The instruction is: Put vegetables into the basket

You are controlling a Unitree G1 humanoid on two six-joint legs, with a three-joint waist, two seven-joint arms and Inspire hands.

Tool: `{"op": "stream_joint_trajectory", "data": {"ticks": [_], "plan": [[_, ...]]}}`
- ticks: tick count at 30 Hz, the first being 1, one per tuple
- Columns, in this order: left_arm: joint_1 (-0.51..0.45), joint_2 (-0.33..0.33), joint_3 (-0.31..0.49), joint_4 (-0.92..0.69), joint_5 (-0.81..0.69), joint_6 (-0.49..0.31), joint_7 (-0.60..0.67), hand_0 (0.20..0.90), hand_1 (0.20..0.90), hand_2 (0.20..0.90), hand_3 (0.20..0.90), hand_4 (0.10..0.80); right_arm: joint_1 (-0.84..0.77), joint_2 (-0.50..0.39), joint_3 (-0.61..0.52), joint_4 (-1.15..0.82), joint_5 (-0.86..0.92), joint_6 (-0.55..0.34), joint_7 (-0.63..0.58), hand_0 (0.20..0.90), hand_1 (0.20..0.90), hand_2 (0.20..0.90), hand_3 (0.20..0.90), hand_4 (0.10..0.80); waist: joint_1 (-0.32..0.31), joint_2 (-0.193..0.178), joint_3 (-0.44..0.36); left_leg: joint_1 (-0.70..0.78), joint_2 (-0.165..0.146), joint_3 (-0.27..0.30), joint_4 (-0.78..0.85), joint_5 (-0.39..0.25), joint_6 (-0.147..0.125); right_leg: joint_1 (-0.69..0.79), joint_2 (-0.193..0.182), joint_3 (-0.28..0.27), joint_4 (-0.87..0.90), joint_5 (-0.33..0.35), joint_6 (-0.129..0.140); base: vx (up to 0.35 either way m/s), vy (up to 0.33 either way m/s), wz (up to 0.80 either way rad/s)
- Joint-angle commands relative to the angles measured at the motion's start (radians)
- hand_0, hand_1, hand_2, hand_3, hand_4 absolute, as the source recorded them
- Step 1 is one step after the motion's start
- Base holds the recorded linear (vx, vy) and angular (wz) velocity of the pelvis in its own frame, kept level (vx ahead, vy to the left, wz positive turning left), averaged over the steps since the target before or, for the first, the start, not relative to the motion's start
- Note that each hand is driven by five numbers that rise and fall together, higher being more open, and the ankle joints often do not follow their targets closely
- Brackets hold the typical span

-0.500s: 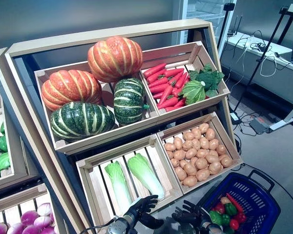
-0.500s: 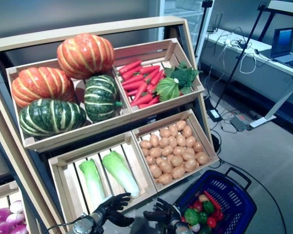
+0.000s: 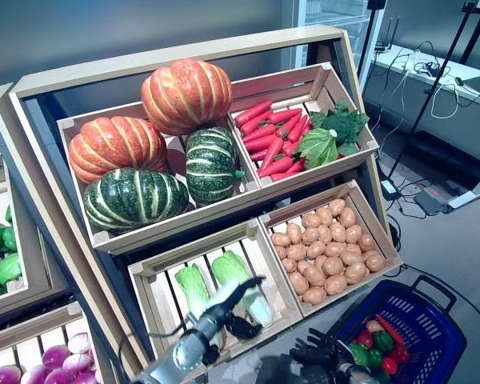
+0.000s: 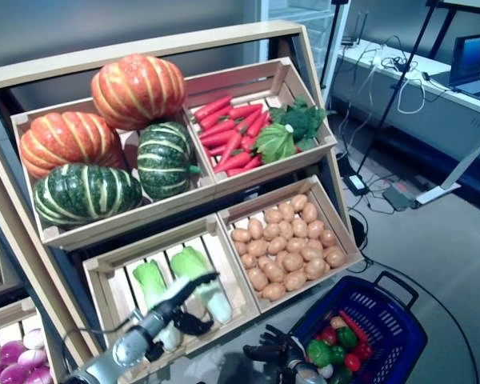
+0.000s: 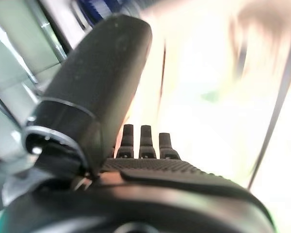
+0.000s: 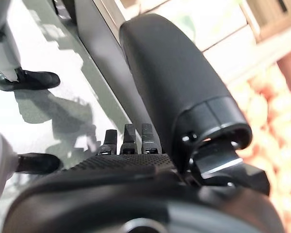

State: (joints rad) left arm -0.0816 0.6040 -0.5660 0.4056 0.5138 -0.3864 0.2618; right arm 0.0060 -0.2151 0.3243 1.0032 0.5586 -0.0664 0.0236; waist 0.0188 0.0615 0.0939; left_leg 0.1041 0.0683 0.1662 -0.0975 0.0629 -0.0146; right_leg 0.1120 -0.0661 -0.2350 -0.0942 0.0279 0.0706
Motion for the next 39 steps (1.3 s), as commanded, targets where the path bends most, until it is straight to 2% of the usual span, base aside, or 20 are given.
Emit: {"op": "stream_joint_trajectory", "data": {"ticks": [1, 5, 7, 9, 12, 14, 19, 21, 24, 25, 30, 39], "plan": [[-0.198, 0.182, 0.078, -0.069, 0.339, -0.036, 0.23, 0.9, 0.9, 0.9, 0.9, 0.8, -0.039, -0.032, -0.017, -0.049, 0.025, -0.022, 0.049, 0.9, 0.9, 0.9, 0.9, 0.8, -0.005, -0.004, 0.002, 0.057, -0.045, 0.005, 0.01, -0.143, 0.02, 0.064, -0.02, -0.1, 0.007, -0.075, -0.02, 0.033, 0.015, 0.0], [-0.201, 0.333, 0.101, -0.105, 0.472, 0.042, 0.274, 0.9, 0.9, 0.9, 0.9, 0.8, 0.003, -0.057, -0.027, -0.066, 0.009, -0.021, 0.068, 0.9, 0.9, 0.9, 0.9, 0.8, -0.014, 0.003, -0.006, 0.069, -0.042, 0.021, 0.01, -0.139, 0.013, 0.075, -0.025, -0.105, 0.007, -0.077, -0.014, 0.084, 0.022, 0.03], [-0.208, 0.37, 0.087, -0.086, 0.532, 0.082, 0.316, 0.9, 0.9, 0.9, 0.9, 0.8, 0.008, -0.077, -0.026, -0.083, -0.002, -0.023, 0.078, 0.9, 0.9, 0.9, 0.9, 0.8, -0.022, 0.013, 0.009, 0.063, -0.041, 0.017, 0.01, -0.118, 0.01, 0.051, -0.031, -0.104, 0.068, -0.099, -0.023, -0.003, 0.048, 0.02], [-0.251, 0.397, 0.058, -0.046, 0.57, 0.097, 0.358, 0.9, 0.9, 0.9, 0.9, 0.8, -0.01, -0.108, -0.018, -0.115, 0.01, -0.014, 0.078, 0.9, 0.9, 0.9, 0.9, 0.8, -0.033, 0.019, 0.045, 0.004, -0.039, 0.014, 0.094, -0.121, 0.011, -0.021, -0.053, -0.104, 0.187, -0.136, -0.041, -0.176, 0.06, 0.0], [-0.333, 0.408, -0.019, 0.026, 0.598, 0.145, 0.424, 0.9, 0.9, 0.9, 0.9, 0.8, -0.071, -0.175, -0.014, -0.131, 0.038, 0.001, 0.093, 0.9, 0.9, 0.9, 0.9, 0.8, -0.05, 0.025, 0.107, -0.105, -0.032, 0.003, 0.254, -0.16, 0.002, -0.137, -0.093, -0.06, 0.344, -0.185, -0.052, -0.218, 0.06, -0.01], [-0.361, 0.424, -0.038, 0.051, 0.582, 0.142, 0.459, 0.9, 0.9, 0.9, 0.9, 0.8, -0.092, -0.21, -0.009, -0.139, 0.045, 0.005, 0.102, 0.9, 0.9, 0.9, 0.9, 0.8, -0.056, 0.027, 0.131, -0.142, -0.023, 0.011, 0.311, -0.182, -0.002, -0.173, -0.108, -0.046, 0.393, -0.204, -0.058, -0.154, 0.052, -0.03], [-0.477, 0.441, -0.089, 0.158, 0.51, 0.146, 0.449, 0.9, 0.9, 0.9, 0.9, 0.8, -0.162, -0.296, -0.008, -0.155, 0.077, 0.001, 0.125, 0.9, 0.9, 0.9, 0.9, 0.8, -0.07, 0.032, 0.198, -0.279, -0.012, 0.031, 0.492, -0.252, 0.003, -0.323, -0.162, -0.013, 0.59, -0.27, -0.069, -0.186, 0.064, -0.01], [-0.57, 0.446, -0.141, 0.227, 0.431, 0.152, 0.436, 0.9, 0.9, 0.9, 0.9, 0.8, -0.212, -0.331, -0.008, -0.147, 0.108, 0.002, 0.137, 0.9, 0.9, 0.9, 0.9, 0.8, -0.081, 0.022, 0.234, -0.363, 0.003, 0.043, 0.599, -0.294, 0.003, -0.421, -0.185, 0.016, 0.718, -0.309, -0.074, -0.199, 0.013, 0.02], [-0.621, 0.442, -0.163, 0.272, 0.417, 0.165, 0.445, 0.9, 0.9, 0.9, 0.9, 0.8, -0.247, -0.349, -0.014, -0.148, 0.135, 0.011, 0.133, 0.9, 0.9, 0.9, 0.9, 0.8, -0.086, 0.015, 0.253, -0.429, 0.009, 0.043, 0.677, -0.324, 0.005, -0.493, -0.196, 0.039, 0.803, -0.333, -0.076, -0.141, 0.009, -0.05], [-0.652, 0.442, -0.174, 0.301, 0.404, 0.162, 0.433, 0.9, 0.9, 0.9, 0.9, 0.8, -0.267, -0.36, -0.02, -0.148, 0.153, 0.007, 0.14, 0.9, 0.9, 0.9, 0.9, 0.8, -0.088, 0.012, 0.258, -0.498, 0.015, 0.044, 0.753, -0.353, 0.01, -0.567, -0.208, 0.059, 0.883, -0.356, -0.081, -0.161, 0.022, -0.09], [-0.701, 0.426, -0.2, 0.353, 0.401, 0.151, 0.44, 0.9, 0.9, 0.9, 0.9, 0.8, -0.329, -0.391, -0.032, -0.151, 0.174, 0.02, 0.136, 0.9, 0.9, 0.9, 0.9, 0.8, -0.099, 0.012, 0.278, -0.635, 0.025, 0.038, 0.914, -0.419, 0.016, -0.716, -0.231, 0.11, 1.046, -0.406, -0.089, -0.09, 0.038, -0.02], [-0.767, 0.431, -0.239, 0.404, 0.346, 0.158, 0.341, 0.9, 0.9, 0.9, 0.9, 0.8, -0.408, -0.425, -0.036, -0.16, 0.213, 0.021, 0.101, 0.9, 0.9, 0.9, 0.9, 0.8, -0.103, 0.01, 0.296, -0.797, 0.049, 0.016, 1.108, -0.495, 0.022, -0.883, -0.24, 0.159, 1.218, -0.462, -0.098, -0.054, 0.025, 0.0]]}}
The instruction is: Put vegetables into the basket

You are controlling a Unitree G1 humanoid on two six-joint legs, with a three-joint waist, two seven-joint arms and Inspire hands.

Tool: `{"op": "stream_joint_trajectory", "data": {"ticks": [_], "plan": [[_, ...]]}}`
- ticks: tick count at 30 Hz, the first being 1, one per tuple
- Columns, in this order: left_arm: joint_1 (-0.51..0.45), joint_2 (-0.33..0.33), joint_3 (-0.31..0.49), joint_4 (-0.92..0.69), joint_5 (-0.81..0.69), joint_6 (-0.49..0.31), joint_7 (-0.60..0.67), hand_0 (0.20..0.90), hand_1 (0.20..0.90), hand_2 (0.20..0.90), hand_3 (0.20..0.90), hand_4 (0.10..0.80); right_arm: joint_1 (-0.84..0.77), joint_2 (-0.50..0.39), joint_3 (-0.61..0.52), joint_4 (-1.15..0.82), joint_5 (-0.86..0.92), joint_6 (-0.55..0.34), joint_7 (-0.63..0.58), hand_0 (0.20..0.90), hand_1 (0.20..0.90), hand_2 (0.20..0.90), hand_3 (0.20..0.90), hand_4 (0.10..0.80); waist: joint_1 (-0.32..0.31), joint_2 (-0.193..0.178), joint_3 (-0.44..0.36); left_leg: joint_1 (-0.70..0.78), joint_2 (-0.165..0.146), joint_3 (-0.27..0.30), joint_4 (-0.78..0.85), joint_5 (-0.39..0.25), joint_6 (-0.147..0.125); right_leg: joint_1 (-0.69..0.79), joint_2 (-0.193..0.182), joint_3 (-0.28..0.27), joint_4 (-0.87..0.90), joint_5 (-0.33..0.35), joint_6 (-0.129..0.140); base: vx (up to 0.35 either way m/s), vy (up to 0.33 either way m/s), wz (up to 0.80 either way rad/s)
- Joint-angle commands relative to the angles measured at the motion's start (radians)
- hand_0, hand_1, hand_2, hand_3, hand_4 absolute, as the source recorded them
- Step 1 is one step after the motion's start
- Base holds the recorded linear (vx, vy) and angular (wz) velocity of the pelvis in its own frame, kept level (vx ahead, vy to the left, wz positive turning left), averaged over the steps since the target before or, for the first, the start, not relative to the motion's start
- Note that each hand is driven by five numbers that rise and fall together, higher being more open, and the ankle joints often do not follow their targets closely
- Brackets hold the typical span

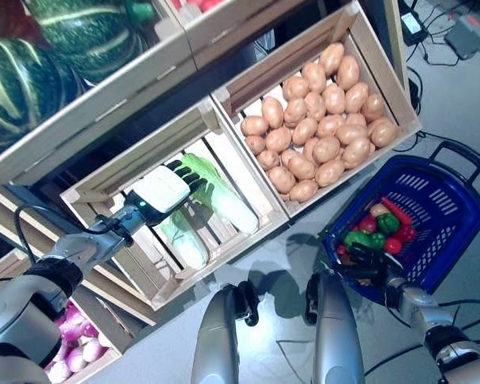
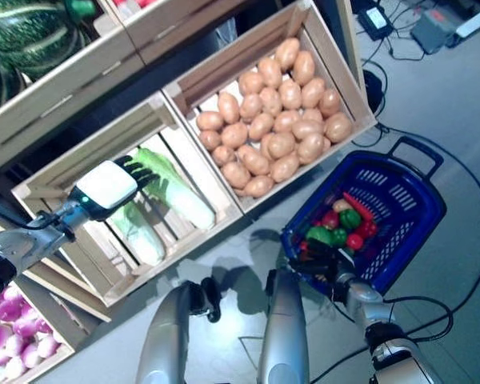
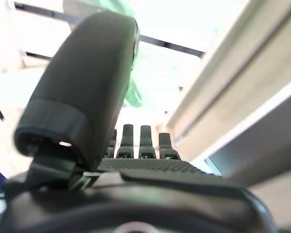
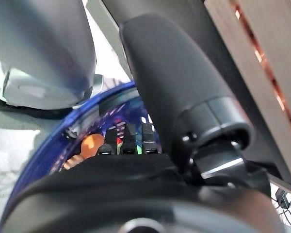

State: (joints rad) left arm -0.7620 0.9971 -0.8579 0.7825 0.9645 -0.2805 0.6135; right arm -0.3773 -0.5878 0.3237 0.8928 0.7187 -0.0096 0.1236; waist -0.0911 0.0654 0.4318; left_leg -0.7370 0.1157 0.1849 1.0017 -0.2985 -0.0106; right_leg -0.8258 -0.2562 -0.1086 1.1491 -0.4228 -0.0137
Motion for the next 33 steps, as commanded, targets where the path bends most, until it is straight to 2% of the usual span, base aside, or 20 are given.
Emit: {"op": "stream_joint_trajectory", "data": {"ticks": [1, 5, 9, 13, 17, 20, 26, 33], "plan": [[-0.089, 0.037, 0.051, 0.028, -0.112, 0.056, -0.02, 0.9, 0.9, 0.9, 0.9, 0.8, -0.028, -0.053, -0.035, -0.049, 0.054, -0.036, -0.001, 0.9, 0.9, 0.9, 0.9, 0.8, 0.007, 0.006, -0.042, 0.036, 0.003, -0.003, 0.016, -0.136, 0.018, 0.047, -0.05, 0.034, -0.019, -0.013, -0.014, -0.039, 0.021, 0.01], [-0.093, 0.034, 0.048, 0.06, -0.143, 0.077, -0.039, 0.9, 0.9, 0.9, 0.9, 0.8, -0.059, -0.049, -0.03, -0.037, 0.071, -0.043, -0.001, 0.9, 0.9, 0.9, 0.9, 0.8, 0.012, 0.002, -0.041, -0.013, 0.006, -0.019, 0.06, -0.149, 0.017, 0.004, -0.045, 0.038, 0.017, -0.024, -0.014, -0.043, -0.002, 0.03], [-0.099, 0.031, 0.06, 0.089, -0.167, 0.072, 0.038, 0.9, 0.9, 0.9, 0.9, 0.8, -0.072, -0.042, -0.017, -0.021, 0.08, -0.049, -0.001, 0.9, 0.9, 0.9, 0.9, 0.8, 0.02, -0.005, -0.046, -0.03, 0.006, -0.029, 0.076, -0.155, 0.016, -0.007, -0.041, 0.034, 0.03, -0.031, -0.013, 0.0, 0.0, 0.0], [-0.079, 0.035, 0.079, 0.076, -0.143, 0.059, 0.049, 0.9, 0.9, 0.9, 0.9, 0.8, -0.059, -0.029, -0.018, -0.019, 0.076, -0.06, -0.003, 0.9, 0.9, 0.9, 0.9, 0.8, 0.028, -0.009, -0.053, -0.037, 0.001, -0.038, 0.077, -0.157, 0.015, -0.009, -0.035, 0.029, 0.031, -0.034, -0.011, 0.0, 0.0, 0.0], [-0.056, 0.035, 0.103, 0.072, -0.155, 0.096, 0.132, 0.9, 0.9, 0.9, 0.9, 0.8, -0.062, -0.017, -0.008, -0.005, 0.058, -0.058, 0.006, 0.9, 0.9, 0.9, 0.9, 0.8, 0.035, -0.014, -0.061, -0.023, -0.005, -0.039, 0.055, -0.148, 0.012, 0.005, -0.027, 0.026, 0.016, -0.029, -0.007, 0.003, -0.009, 0.0], [-0.06, 0.044, 0.139, 0.071, -0.195, 0.089, 0.212, 0.9, 0.9, 0.9, 0.9, 0.8, -0.05, -0.008, 0.002, 0.005, 0.05, -0.074, 0.012, 0.9, 0.9, 0.9, 0.9, 0.8, 0.041, -0.018, -0.07, -0.009, -0.006, -0.039, 0.029, -0.14, 0.013, 0.021, -0.021, 0.022, -0.006, -0.021, -0.005, 0.017, -0.048, -0.01], [-0.036, 0.055, 0.201, -0.027, -0.172, 0.061, 0.28, 0.9, 0.9, 0.9, 0.9, 0.8, -0.012, 0.005, -0.008, 0.005, 0.037, -0.079, 0.004, 0.9, 0.9, 0.9, 0.9, 0.8, 0.048, -0.017, -0.076, 0.005, -0.015, -0.039, 0.01, -0.137, 0.014, 0.034, -0.018, 0.017, -0.018, -0.022, -0.005, 0.02, -0.016, 0.0], [-0.019, 0.053, 0.215, -0.114, -0.145, 0.051, 0.274, 0.9, 0.9, 0.9, 0.9, 0.8, 0.004, 0.025, -0.007, 0.015, 0.028, -0.073, 0.004, 0.9, 0.9, 0.9, 0.9, 0.8, 0.05, -0.02, -0.073, 0.012, -0.013, -0.037, 0.006, -0.138, 0.018, 0.041, -0.016, 0.017, -0.024, -0.019, -0.004, 0.03, -0.013, 0.0]]}}
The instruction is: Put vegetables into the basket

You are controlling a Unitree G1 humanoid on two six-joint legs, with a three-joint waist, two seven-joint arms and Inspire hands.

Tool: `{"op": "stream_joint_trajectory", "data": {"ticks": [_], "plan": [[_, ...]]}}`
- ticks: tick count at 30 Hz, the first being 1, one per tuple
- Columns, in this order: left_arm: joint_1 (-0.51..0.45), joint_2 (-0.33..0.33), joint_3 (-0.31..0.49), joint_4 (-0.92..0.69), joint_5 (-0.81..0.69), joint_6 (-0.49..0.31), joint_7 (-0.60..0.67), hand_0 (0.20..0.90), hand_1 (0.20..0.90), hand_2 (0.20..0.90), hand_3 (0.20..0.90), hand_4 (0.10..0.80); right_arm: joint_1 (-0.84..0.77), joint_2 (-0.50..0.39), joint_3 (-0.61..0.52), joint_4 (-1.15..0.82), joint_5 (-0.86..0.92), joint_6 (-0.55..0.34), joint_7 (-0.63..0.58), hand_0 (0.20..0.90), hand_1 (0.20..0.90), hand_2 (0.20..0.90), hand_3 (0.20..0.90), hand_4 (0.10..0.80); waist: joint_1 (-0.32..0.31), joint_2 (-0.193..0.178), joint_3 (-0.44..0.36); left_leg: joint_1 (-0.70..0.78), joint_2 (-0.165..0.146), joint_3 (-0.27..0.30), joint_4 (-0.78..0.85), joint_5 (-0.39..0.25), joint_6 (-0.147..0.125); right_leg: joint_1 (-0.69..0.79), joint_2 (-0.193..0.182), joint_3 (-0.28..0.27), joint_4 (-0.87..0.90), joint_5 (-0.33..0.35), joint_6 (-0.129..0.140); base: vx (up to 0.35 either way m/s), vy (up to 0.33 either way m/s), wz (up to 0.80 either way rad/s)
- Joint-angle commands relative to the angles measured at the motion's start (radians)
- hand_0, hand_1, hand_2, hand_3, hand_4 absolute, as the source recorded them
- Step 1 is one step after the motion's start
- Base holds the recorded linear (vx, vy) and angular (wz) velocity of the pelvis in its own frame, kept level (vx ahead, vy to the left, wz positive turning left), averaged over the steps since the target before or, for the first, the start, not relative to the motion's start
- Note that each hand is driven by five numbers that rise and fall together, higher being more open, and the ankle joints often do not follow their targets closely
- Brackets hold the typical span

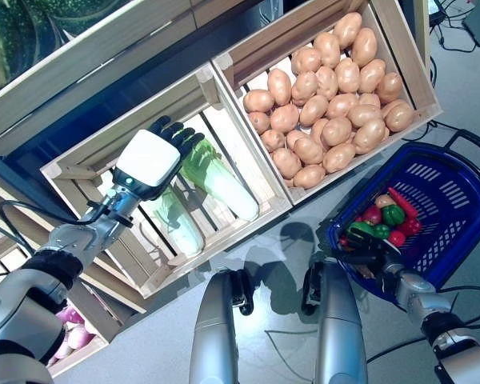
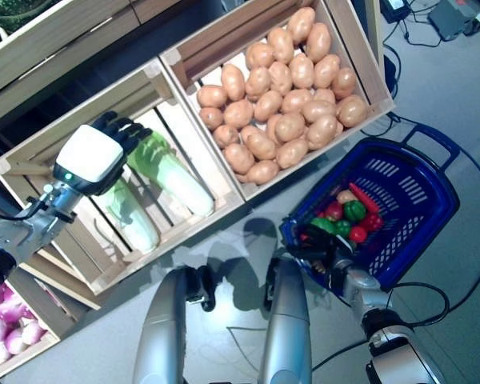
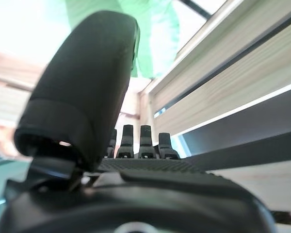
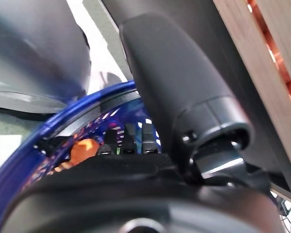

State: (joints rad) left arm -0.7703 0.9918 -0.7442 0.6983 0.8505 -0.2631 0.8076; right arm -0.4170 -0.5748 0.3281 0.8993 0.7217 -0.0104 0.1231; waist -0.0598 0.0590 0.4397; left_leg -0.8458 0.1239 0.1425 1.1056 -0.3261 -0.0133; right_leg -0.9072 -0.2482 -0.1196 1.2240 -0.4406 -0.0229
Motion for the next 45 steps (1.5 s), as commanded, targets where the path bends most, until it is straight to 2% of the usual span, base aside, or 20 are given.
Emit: {"op": "stream_joint_trajectory", "data": {"ticks": [1, 10, 18, 26, 30, 37, 41, 45], "plan": [[-0.009, 0.061, 0.1, -0.045, -0.025, 0.03, 0.068, 0.9, 0.9, 0.9, 0.9, 0.8, 0.047, 0.014, -0.01, 0.009, 0.025, -0.071, 0.005, 0.9, 0.9, 0.9, 0.9, 0.8, 0.02, -0.013, -0.082, 0.124, -0.021, 0.006, -0.101, -0.109, 0.021, 0.126, -0.024, 0.026, -0.102, 0.001, 0.006, 0.046, -0.014, 0.0], [-0.043, 0.05, 0.03, -0.068, -0.035, 0.019, -0.03, 0.9, 0.9, 0.9, 0.9, 0.8, 0.032, 0.023, 0.002, 0.011, 0.042, -0.074, -0.004, 0.9, 0.9, 0.9, 0.9, 0.8, 0.014, -0.016, -0.07, 0.121, -0.005, 0.001, -0.077, -0.118, 0.021, 0.128, -0.021, 0.029, -0.091, -0.003, 0.007, 0.042, -0.012, 0.0], [-0.062, 0.0, -0.023, -0.017, -0.06, 0.006, -0.106, 0.9, 0.9, 0.9, 0.9, 0.8, -0.022, 0.026, 0.014, 0.001, 0.08, -0.059, -0.012, 0.9, 0.9, 0.9, 0.9, 0.8, 0.011, -0.022, -0.048, 0.059, 0.001, -0.016, -0.014, -0.137, 0.017, 0.073, -0.016, 0.035, -0.052, -0.008, 0.01, 0.003, 0.004, -0.05], [-0.067, -0.055, -0.056, 0.068, -0.082, 0.08, -0.253, 0.9, 0.9, 0.9, 0.9, 0.8, -0.058, 0.02, 0.016, -0.074, 0.119, -0.062, -0.055, 0.9, 0.9, 0.9, 0.9, 0.8, 0.003, -0.037, -0.02, -0.079, 0.027, -0.026, 0.109, -0.164, 0.012, -0.053, -0.012, 0.03, 0.033, -0.016, 0.017, -0.005, 0.028, -0.09], [-0.079, -0.061, -0.06, 0.075, -0.07, 0.106, -0.222, 0.9, 0.9, 0.9, 0.9, 0.8, -0.064, 0.013, 0.019, -0.113, 0.127, -0.048, -0.086, 0.9, 0.9, 0.9, 0.9, 0.8, 0.001, -0.039, -0.014, -0.118, 0.034, -0.025, 0.127, -0.164, 0.013, -0.09, -0.008, 0.026, 0.044, -0.007, 0.022, 0.0, 0.02, -0.1], [-0.184, -0.07, -0.122, 0.195, -0.006, 0.146, -0.223, 0.9, 0.9, 0.9, 0.9, 0.8, -0.106, -0.033, -0.007, -0.114, 0.178, -0.061, -0.078, 0.9, 0.9, 0.9, 0.9, 0.8, -0.009, -0.049, -0.002, -0.234, 0.057, -0.041, 0.223, -0.183, 0.009, -0.194, -0.011, 0.021, 0.12, -0.019, 0.022, -0.007, 0.016, -0.06], [-0.236, -0.06, -0.146, 0.228, -0.021, 0.189, -0.23, 0.9, 0.9, 0.9, 0.9, 0.8, -0.097, -0.058, -0.026, -0.135, 0.201, -0.07, -0.102, 0.9, 0.9, 0.9, 0.9, 0.8, -0.011, -0.056, 0.004, -0.3, 0.065, -0.053, 0.277, -0.191, 0.016, -0.255, -0.017, 0.017, 0.16, -0.022, 0.021, -0.004, 0.007, -0.04], [-0.26, -0.027, -0.152, 0.243, -0.012, 0.199, -0.282, 0.9, 0.9, 0.9, 0.9, 0.8, -0.075, -0.078, -0.058, -0.164, 0.234, -0.075, -0.113, 0.9, 0.9, 0.9, 0.9, 0.8, -0.015, -0.058, 0.006, -0.354, 0.071, -0.058, 0.317, -0.197, 0.024, -0.305, -0.024, 0.018, 0.19, -0.021, 0.02, 0.0, 0.0, 0.0]]}}
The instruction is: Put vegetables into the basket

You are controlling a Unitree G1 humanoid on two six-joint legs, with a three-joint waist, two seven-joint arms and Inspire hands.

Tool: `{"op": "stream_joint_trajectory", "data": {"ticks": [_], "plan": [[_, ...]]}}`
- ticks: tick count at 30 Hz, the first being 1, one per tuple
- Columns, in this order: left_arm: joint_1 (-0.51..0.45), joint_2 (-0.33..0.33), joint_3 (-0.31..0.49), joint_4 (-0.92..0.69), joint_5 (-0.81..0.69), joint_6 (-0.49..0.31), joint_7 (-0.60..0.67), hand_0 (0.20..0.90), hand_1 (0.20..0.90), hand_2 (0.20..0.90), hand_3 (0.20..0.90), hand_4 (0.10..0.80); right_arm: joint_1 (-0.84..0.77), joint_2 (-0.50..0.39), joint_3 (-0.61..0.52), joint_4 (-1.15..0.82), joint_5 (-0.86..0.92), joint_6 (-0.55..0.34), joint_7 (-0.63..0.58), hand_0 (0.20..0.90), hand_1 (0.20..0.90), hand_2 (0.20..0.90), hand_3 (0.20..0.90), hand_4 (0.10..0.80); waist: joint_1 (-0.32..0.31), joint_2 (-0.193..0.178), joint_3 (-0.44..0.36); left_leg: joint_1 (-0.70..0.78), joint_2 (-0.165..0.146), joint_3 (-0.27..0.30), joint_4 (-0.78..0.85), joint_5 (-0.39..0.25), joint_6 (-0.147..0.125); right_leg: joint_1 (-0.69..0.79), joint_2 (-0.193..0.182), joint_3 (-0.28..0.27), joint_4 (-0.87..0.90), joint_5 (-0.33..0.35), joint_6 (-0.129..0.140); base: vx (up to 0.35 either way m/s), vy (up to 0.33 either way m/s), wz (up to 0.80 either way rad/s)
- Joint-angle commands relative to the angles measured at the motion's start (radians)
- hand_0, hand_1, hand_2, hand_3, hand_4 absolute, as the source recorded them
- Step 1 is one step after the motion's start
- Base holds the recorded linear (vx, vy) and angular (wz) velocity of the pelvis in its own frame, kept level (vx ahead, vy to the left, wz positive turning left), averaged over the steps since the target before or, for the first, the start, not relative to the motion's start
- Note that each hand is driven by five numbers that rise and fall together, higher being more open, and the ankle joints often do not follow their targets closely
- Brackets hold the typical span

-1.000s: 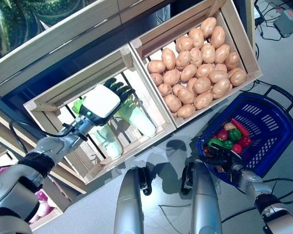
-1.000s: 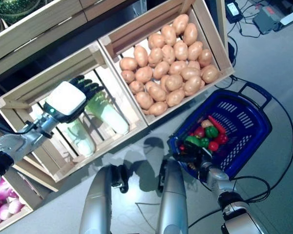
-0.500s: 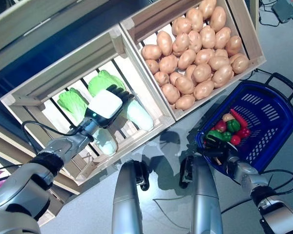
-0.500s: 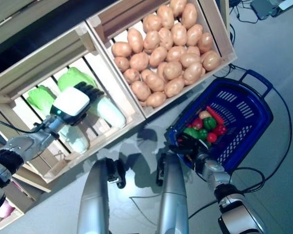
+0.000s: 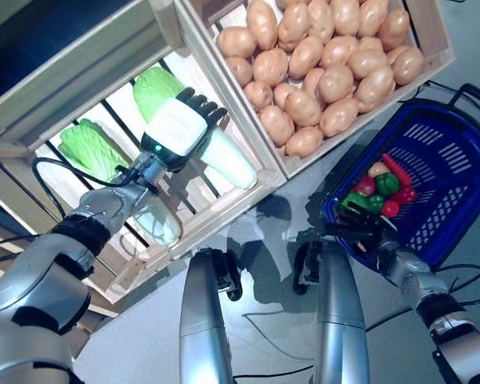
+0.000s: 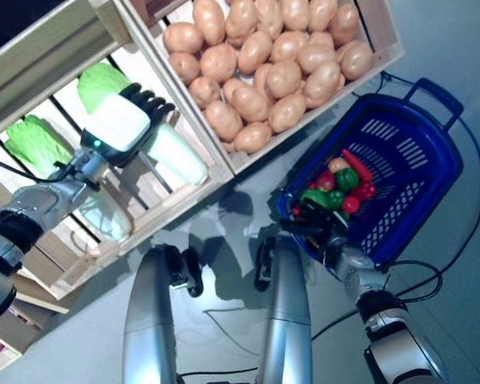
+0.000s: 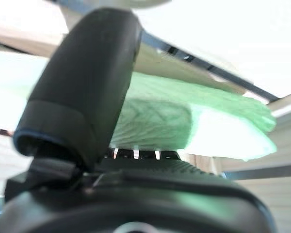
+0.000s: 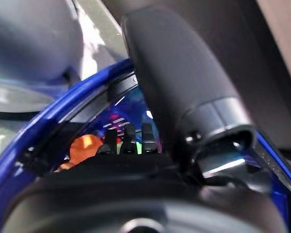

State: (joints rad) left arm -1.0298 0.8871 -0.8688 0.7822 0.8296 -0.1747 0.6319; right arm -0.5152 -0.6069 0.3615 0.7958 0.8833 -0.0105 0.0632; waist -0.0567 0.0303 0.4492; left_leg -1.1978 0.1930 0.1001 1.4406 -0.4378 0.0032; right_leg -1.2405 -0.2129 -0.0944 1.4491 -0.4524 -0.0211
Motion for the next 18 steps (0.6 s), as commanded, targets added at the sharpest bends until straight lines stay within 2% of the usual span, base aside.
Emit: {"op": "stream_joint_trajectory", "data": {"ticks": [1, 6, 7, 8, 18], "plan": [[-0.001, 0.088, -0.03, 0.16, -0.001, 0.111, -0.111, 0.9, 0.9, 0.9, 0.9, 0.8, 0.032, -0.049, -0.1, -0.07, 0.078, -0.082, -0.054, 0.9, 0.9, 0.9, 0.9, 0.8, -0.02, -0.029, -0.004, -0.013, 0.003, -0.018, -0.01, -0.086, 0.011, 0.018, -0.059, -0.007, -0.027, -0.01, 0.018, -0.014, -0.006, -0.05], [0.002, 0.12, -0.023, 0.161, -0.028, 0.142, -0.196, 0.9, 0.9, 0.9, 0.9, 0.8, 0.049, -0.067, -0.125, -0.103, 0.087, -0.105, -0.031, 0.9, 0.9, 0.9, 0.9, 0.8, -0.027, -0.022, -0.007, -0.042, 0.009, -0.019, 0.016, -0.091, 0.016, -0.012, -0.061, -0.005, -0.004, -0.014, 0.014, -0.01, 0.012, -0.14], [0.007, 0.127, -0.018, 0.166, -0.038, 0.139, -0.217, 0.764, 0.764, 0.764, 0.764, 0.709, 0.051, -0.069, -0.129, -0.104, 0.086, -0.115, -0.021, 0.9, 0.9, 0.9, 0.9, 0.8, -0.027, -0.02, -0.009, -0.043, 0.012, -0.019, 0.021, -0.093, 0.018, -0.013, -0.063, -0.006, 0.0, -0.016, 0.012, 0.0, 0.0, 0.0], [0.009, 0.132, -0.018, 0.167, -0.044, 0.133, -0.232, 0.3, 0.3, 0.3, 0.3, 0.4, 0.052, -0.07, -0.13, -0.106, 0.087, -0.12, -0.018, 0.9, 0.9, 0.9, 0.9, 0.8, -0.027, -0.019, -0.01, -0.042, 0.013, -0.019, 0.022, -0.093, 0.018, -0.013, -0.064, -0.006, 0.001, -0.017, 0.012, 0.0, 0.009, 0.04], [0.024, 0.183, -0.013, 0.133, -0.06, 0.031, -0.241, 0.3, 0.3, 0.3, 0.3, 0.4, 0.038, -0.085, -0.133, -0.164, 0.106, -0.149, -0.022, 0.9, 0.9, 0.9, 0.9, 0.8, -0.023, -0.005, -0.028, 0.008, 0.021, 0.004, -0.013, -0.092, 0.02, 0.032, -0.076, -0.009, -0.025, -0.02, 0.005, -0.002, -0.002, -0.02]]}}
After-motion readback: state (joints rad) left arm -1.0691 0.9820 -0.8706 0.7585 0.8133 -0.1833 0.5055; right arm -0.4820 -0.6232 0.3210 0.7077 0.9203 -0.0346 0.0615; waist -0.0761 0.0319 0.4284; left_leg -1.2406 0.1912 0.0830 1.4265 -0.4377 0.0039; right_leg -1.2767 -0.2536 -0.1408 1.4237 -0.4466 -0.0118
